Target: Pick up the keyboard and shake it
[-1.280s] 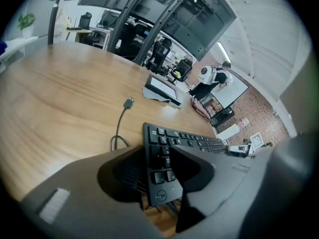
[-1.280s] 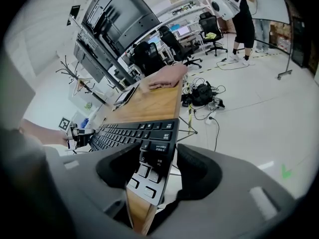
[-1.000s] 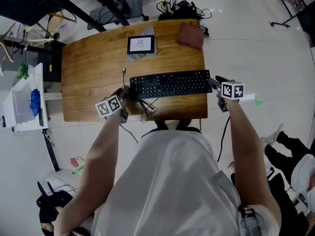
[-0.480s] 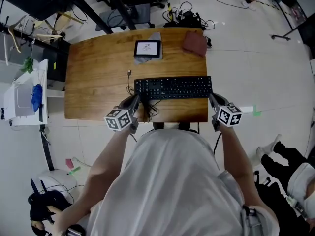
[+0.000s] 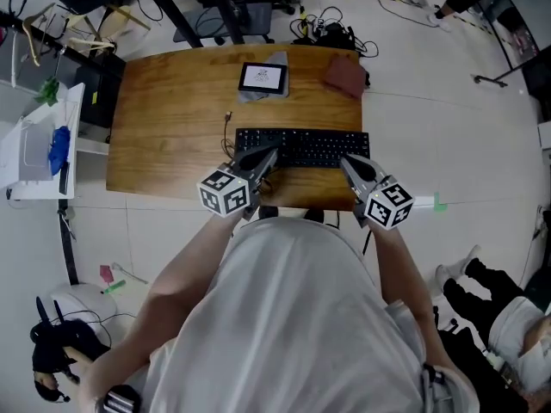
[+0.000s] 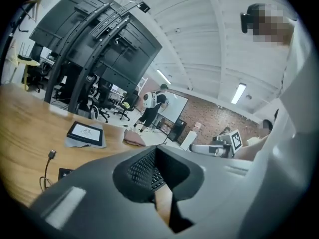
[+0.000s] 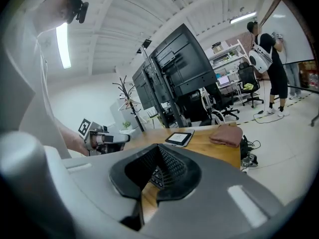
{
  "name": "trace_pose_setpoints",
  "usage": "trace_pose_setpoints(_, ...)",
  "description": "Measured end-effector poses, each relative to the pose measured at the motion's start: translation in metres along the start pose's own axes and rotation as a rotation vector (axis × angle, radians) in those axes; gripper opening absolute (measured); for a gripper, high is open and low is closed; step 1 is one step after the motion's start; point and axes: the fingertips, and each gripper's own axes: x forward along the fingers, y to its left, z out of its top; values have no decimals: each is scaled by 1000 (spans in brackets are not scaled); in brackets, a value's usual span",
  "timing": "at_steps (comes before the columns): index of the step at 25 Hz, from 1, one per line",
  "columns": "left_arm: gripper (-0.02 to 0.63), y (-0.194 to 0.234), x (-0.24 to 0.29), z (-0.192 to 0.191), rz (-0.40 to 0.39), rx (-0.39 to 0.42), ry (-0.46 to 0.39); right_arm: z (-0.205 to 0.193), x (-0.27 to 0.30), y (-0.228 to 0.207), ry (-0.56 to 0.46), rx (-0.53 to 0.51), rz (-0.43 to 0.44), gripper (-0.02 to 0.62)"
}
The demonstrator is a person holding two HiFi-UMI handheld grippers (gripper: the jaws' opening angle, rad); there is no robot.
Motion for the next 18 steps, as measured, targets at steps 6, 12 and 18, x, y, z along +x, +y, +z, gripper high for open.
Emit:
trace_pose_setpoints(6, -2, -6, -3, -3, -4, -35, -12, 4, 5, 13, -5, 12, 14, 2)
trace_pose_setpoints(12, -2, -1, -9, -2, 4, -35, -19, 3, 13, 22, -4, 18, 33, 0)
trace_pose_setpoints(18, -2, -2, -8, -2, -6, -28, -5, 7, 15, 26, -11, 18, 37, 1)
